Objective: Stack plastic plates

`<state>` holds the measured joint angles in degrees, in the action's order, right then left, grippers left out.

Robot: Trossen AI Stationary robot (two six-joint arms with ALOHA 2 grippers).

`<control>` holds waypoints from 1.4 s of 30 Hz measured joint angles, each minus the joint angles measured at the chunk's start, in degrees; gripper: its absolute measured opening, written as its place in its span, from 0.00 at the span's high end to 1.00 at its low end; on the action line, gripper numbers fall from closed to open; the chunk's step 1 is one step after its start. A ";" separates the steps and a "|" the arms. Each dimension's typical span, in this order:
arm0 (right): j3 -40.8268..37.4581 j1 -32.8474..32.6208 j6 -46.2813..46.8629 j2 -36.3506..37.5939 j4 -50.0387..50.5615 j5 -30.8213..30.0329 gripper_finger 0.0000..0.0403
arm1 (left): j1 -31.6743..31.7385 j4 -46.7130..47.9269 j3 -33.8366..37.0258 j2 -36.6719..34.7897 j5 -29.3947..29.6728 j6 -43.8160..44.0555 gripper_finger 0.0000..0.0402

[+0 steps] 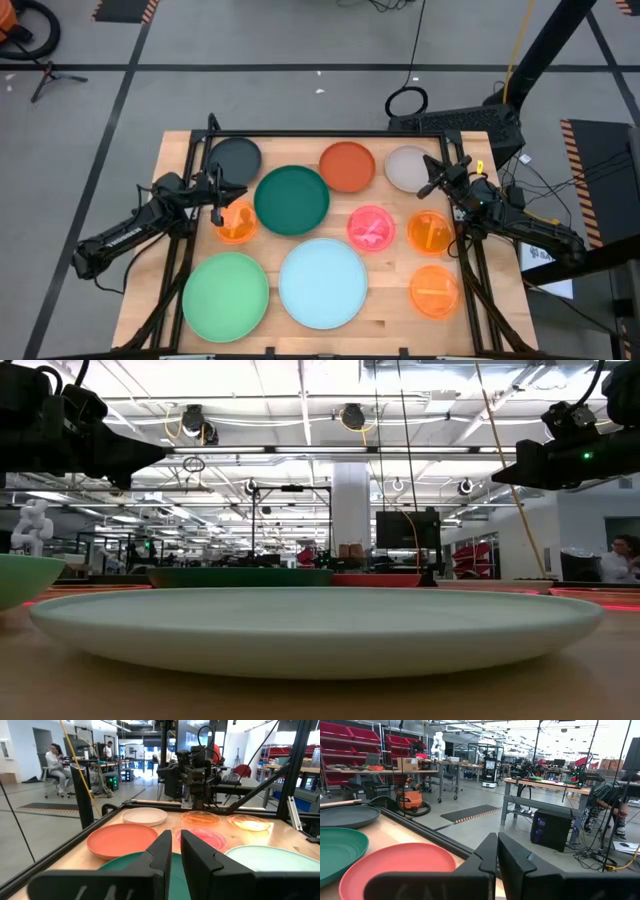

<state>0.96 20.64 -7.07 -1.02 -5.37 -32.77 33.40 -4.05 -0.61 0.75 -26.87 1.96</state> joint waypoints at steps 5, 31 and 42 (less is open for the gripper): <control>0.01 0.00 0.00 0.00 0.00 0.00 0.98 | 0.01 0.00 -0.02 -0.01 0.00 0.00 0.88; 0.01 -0.11 31.87 -0.04 -4.37 22.28 0.98 | -0.01 -0.04 0.00 -0.02 0.00 -5.74 0.88; 0.01 -4.64 33.57 -4.45 -18.76 31.25 0.98 | 0.00 -15.97 0.01 0.01 -0.06 9.47 0.88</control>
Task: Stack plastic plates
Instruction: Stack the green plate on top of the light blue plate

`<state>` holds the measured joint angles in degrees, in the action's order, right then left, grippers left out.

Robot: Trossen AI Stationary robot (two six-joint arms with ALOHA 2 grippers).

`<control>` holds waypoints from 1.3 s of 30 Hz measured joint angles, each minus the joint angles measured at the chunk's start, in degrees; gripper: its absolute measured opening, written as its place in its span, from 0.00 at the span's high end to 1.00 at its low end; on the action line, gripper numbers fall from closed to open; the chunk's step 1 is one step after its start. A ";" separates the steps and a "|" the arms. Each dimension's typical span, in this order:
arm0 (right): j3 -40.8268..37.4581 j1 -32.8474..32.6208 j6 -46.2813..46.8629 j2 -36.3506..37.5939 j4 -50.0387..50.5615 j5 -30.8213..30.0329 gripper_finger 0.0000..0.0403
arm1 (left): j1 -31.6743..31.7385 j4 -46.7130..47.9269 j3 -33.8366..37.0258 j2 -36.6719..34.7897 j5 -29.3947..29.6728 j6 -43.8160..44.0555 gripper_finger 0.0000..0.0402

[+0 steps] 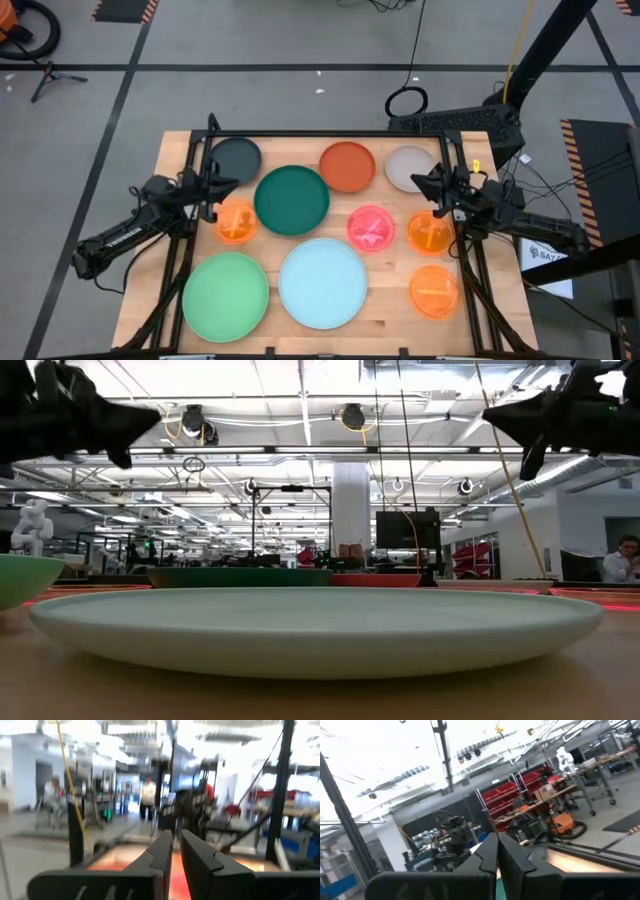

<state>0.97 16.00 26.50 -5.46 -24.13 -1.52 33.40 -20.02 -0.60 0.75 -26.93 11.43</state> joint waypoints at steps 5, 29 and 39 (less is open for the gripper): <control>0.33 -2.26 0.00 -7.64 -5.60 -1.72 0.98 | -0.02 -8.52 0.00 -0.02 0.00 7.44 0.88; 38.38 -3.00 -4.98 -58.33 3.96 -2.90 0.98 | -0.04 -10.88 0.00 0.00 3.13 25.85 0.88; 51.20 -5.95 -1.67 -74.79 6.14 -2.69 0.98 | -0.06 -8.24 -3.87 0.00 1.82 22.06 0.88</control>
<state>52.17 10.05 24.83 -80.25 -17.99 -4.21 33.35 -28.26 -4.47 0.75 -25.11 33.49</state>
